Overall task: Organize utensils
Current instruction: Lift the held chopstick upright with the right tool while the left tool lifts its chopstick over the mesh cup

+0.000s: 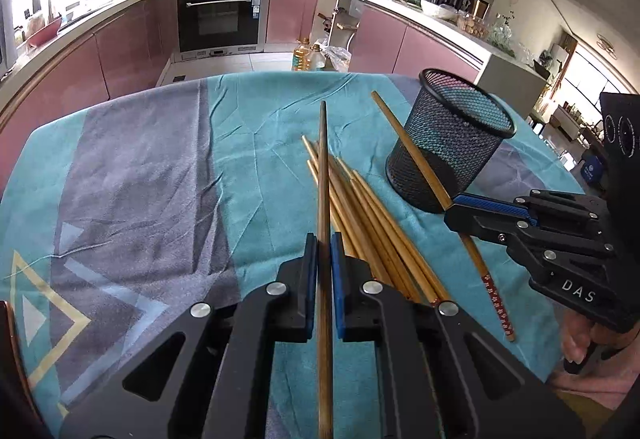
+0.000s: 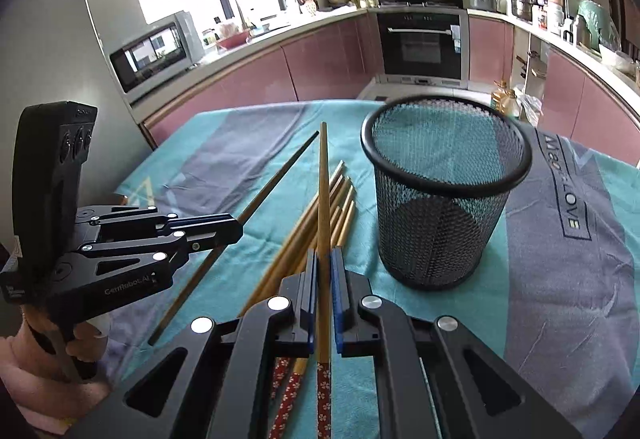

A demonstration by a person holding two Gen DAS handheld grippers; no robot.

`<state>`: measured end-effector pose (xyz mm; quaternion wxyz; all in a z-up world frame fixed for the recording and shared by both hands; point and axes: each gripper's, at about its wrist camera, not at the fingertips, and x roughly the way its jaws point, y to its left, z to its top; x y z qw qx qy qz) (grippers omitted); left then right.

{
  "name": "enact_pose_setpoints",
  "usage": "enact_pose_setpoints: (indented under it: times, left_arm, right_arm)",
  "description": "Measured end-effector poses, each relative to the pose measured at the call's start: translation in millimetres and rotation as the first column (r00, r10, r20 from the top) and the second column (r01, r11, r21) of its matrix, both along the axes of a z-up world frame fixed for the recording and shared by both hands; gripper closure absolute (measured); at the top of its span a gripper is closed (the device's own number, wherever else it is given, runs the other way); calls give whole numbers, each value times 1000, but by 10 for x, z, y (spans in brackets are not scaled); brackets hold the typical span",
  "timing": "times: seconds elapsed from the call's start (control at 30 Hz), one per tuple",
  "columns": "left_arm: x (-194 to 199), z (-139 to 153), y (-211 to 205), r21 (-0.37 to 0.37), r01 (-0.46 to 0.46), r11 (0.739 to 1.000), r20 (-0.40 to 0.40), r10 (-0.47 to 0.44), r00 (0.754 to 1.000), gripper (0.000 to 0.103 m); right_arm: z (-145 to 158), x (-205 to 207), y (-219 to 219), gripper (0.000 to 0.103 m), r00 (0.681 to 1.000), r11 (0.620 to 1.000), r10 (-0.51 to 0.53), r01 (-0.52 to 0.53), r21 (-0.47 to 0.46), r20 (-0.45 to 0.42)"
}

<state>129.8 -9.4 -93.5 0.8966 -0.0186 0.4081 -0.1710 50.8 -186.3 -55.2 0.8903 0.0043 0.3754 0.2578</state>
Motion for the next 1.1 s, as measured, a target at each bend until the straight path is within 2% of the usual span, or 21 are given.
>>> enact_pose_setpoints:
  times: [0.37, 0.6, 0.87, 1.1]
  left_arm:
    - [-270, 729, 71, -121, 100, 988, 135, -84, 987, 95]
    - [-396, 1087, 22, -161, 139, 977, 213, -103, 972, 96]
    - [-316, 1453, -84, -200, 151, 968, 286, -89, 954, 96]
    - [-148, 1695, -283, -204, 174, 963, 333, -98, 938, 96]
  right_arm:
    - [394, -96, -253, 97, 996, 994, -12, 3, 112, 85]
    - [619, -105, -400, 97, 988, 990, -26, 5, 144, 150]
    - [940, -53, -513, 97, 973, 986, -29, -10, 169, 228]
    - [1259, -4, -650, 97, 949, 985, -55, 1, 170, 311]
